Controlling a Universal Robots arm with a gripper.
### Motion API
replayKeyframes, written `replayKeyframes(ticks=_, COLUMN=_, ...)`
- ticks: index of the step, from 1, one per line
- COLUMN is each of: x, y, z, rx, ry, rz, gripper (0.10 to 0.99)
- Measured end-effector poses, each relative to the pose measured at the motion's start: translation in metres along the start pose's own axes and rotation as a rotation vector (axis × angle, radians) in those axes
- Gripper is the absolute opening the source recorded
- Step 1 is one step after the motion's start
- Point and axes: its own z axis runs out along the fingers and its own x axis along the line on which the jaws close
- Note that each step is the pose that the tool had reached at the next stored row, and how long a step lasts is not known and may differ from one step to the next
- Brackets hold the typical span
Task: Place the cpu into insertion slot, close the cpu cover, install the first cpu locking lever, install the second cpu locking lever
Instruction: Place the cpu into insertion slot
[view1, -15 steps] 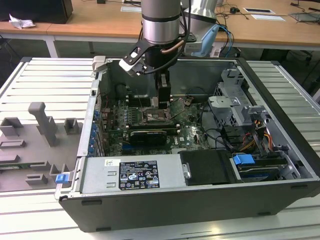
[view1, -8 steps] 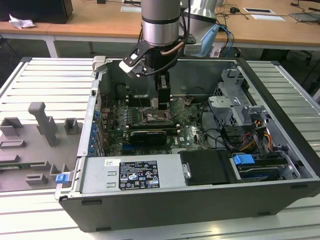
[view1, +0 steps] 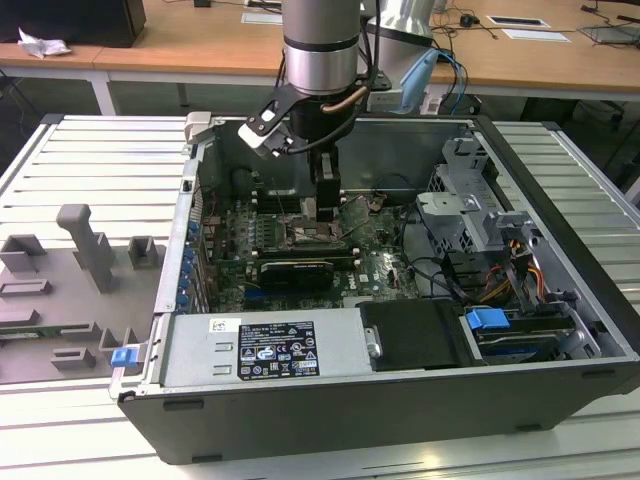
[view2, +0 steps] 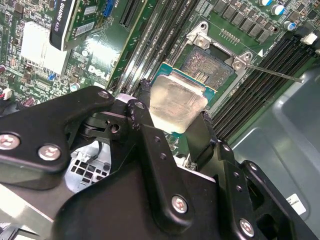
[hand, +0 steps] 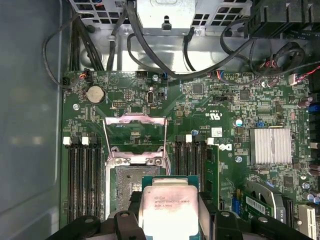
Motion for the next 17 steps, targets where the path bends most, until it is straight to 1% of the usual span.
replayKeyframes(ticks=6, x=0.0013, y=-0.0003, z=0.003, rx=0.0, ry=-0.0005, rz=0.004, gripper=0.529)
replayKeyframes(ticks=8, x=0.0056, y=-0.0005, z=0.0048, rx=0.0, ry=-0.0003, rz=0.003, gripper=0.529)
replayKeyframes(ticks=11, x=0.0092, y=-0.0007, z=0.0077, rx=0.0, ry=-0.0004, rz=0.003, gripper=0.529)
replayKeyframes(ticks=17, x=0.0094, y=-0.001, z=0.0106, rx=0.001, ry=-0.0006, rz=0.003, gripper=0.529)
